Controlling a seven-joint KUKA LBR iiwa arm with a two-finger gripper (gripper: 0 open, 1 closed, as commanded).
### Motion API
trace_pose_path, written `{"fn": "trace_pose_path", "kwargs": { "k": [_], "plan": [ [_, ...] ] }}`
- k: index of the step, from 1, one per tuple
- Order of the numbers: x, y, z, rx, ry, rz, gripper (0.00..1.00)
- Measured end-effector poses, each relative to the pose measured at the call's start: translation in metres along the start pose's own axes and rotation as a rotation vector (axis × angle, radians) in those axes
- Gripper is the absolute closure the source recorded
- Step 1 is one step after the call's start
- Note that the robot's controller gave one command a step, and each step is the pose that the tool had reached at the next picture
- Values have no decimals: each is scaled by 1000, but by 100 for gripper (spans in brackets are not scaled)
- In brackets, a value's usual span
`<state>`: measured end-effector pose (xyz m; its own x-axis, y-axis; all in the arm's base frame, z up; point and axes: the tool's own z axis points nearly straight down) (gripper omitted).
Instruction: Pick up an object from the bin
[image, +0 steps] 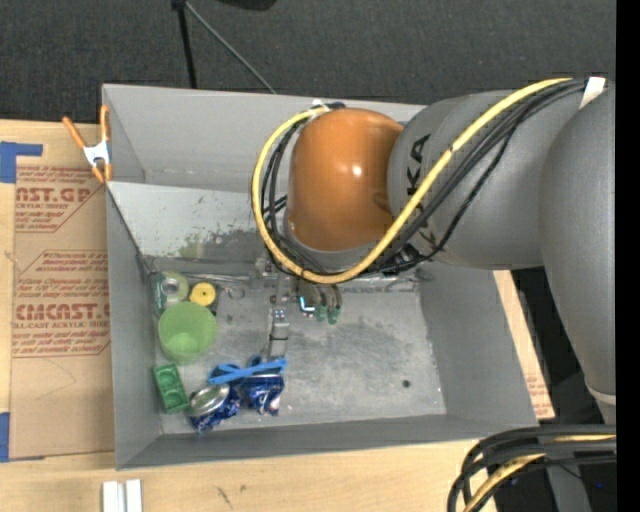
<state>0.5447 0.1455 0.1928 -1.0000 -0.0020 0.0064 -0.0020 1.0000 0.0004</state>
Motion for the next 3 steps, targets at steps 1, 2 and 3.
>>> {"fn": "trace_pose_path", "kwargs": {
  "k": [1, 2, 3],
  "plan": [
    [29, -1, 114, -3, 9, -411, 0],
    [23, -1, 112, -4, -19, -409, 100],
    [32, -39, 115, -1, -41, -662, 100]
  ]
}}
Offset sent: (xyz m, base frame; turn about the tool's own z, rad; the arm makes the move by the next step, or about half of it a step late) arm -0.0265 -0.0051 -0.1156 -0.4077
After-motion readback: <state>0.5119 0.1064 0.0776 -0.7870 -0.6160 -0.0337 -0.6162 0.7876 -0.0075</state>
